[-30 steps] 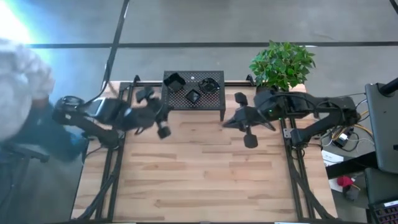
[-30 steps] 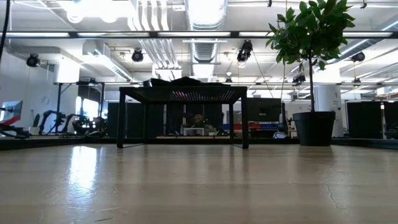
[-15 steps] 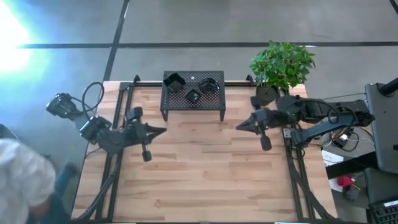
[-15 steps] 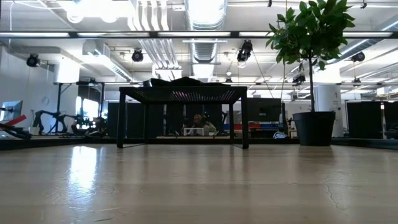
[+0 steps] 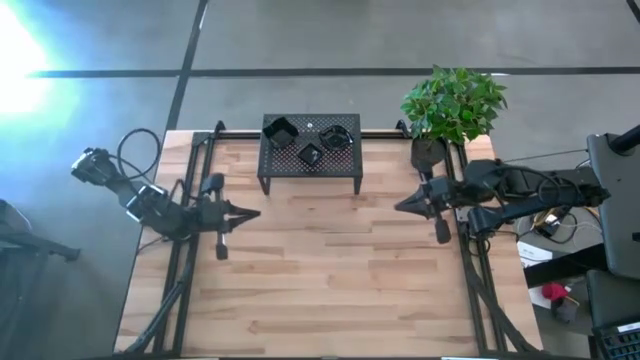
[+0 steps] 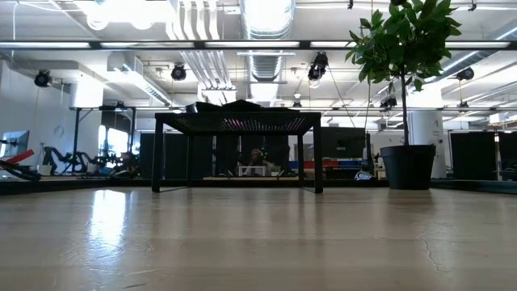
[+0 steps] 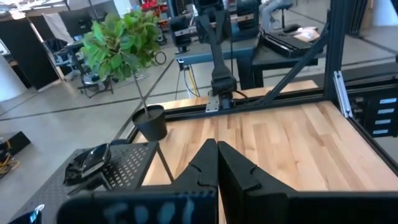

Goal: Pick & Place Mini shaped plates
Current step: Return to Home Position

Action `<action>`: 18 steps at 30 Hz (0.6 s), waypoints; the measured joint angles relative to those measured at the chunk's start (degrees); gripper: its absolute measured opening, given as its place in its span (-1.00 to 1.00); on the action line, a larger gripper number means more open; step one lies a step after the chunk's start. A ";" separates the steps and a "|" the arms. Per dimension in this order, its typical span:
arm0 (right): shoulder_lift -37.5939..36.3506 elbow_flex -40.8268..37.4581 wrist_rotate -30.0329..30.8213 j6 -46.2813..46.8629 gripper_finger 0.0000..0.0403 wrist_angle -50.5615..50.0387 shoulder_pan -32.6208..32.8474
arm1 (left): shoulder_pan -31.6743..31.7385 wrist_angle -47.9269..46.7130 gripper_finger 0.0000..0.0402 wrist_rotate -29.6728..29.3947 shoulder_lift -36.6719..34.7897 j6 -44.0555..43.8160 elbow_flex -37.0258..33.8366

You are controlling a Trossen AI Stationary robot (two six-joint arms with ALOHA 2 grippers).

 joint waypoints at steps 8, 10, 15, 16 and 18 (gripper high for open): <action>-5.59 -7.11 -0.59 -0.06 -0.96 4.10 0.00 | 0.00 2.30 -1.00 0.04 -8.85 -0.01 -7.52; -7.13 -8.96 -0.61 0.60 -0.96 5.11 0.00 | 0.00 2.64 -1.00 0.06 -11.26 -0.21 -9.56; -10.82 -13.50 -0.81 1.68 -0.96 8.75 0.00 | 0.01 4.55 -1.00 0.08 -17.41 -0.26 -14.71; -11.58 -14.25 -0.83 2.11 -0.96 9.35 0.00 | 0.04 4.69 -1.00 0.15 -18.72 -0.23 -15.66; -13.03 -15.92 -0.90 2.30 -0.96 10.70 0.00 | 0.04 4.98 -1.00 0.33 -21.21 -0.23 -17.37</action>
